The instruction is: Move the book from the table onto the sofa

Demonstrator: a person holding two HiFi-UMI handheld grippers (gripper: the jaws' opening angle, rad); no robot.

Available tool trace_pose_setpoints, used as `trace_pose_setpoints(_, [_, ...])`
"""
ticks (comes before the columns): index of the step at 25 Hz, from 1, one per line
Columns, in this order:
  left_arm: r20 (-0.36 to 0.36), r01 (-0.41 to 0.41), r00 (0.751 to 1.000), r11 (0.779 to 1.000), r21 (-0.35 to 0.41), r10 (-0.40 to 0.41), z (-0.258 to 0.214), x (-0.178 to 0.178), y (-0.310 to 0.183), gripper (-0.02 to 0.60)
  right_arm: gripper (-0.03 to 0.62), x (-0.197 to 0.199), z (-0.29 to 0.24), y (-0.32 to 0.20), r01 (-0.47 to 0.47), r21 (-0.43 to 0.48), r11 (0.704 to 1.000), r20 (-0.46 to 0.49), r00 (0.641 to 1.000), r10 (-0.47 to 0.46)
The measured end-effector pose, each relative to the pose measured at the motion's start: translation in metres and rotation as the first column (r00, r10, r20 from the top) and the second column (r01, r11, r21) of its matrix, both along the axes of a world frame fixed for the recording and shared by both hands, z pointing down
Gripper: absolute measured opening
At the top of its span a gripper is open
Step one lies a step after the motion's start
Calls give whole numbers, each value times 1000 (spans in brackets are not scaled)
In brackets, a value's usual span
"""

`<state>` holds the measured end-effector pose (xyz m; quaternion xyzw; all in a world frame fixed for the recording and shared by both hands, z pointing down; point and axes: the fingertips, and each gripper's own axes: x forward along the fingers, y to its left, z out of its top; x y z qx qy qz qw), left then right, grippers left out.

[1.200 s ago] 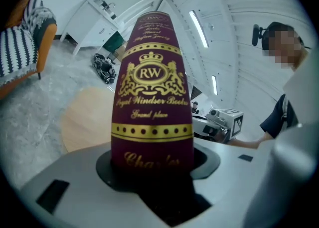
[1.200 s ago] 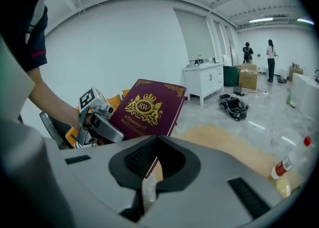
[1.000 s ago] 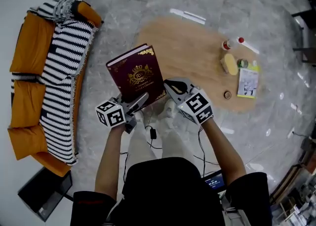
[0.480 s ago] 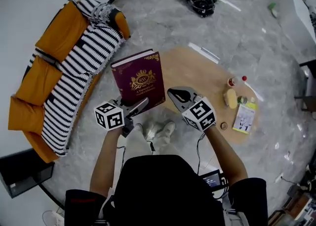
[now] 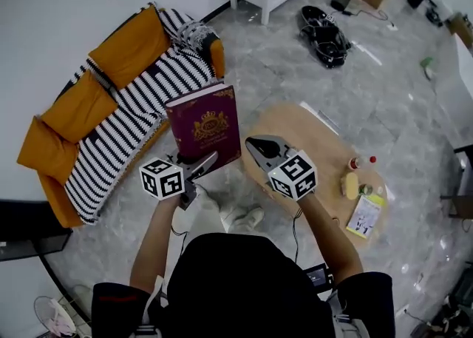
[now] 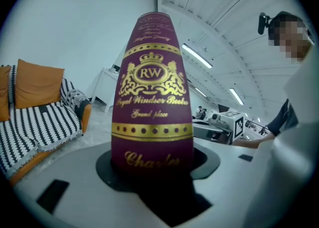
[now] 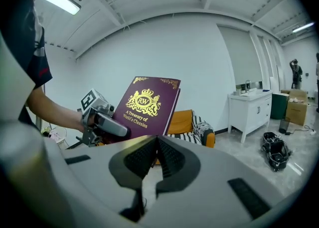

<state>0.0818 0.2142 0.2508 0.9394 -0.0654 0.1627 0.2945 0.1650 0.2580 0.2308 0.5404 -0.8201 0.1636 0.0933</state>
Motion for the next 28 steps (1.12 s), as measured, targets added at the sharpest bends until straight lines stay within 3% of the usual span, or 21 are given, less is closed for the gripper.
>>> trace_pose_setpoints(14, [-84, 155, 985, 985, 82, -148, -38, -66, -95, 244, 17, -79, -34, -112, 155, 53, 986, -46, 987, -153])
trace_pose_setpoints(28, [-135, 295, 952, 943, 156, -275, -63, -165, -232, 244, 17, -185, -57, -257, 265, 65, 962, -90, 962, -259])
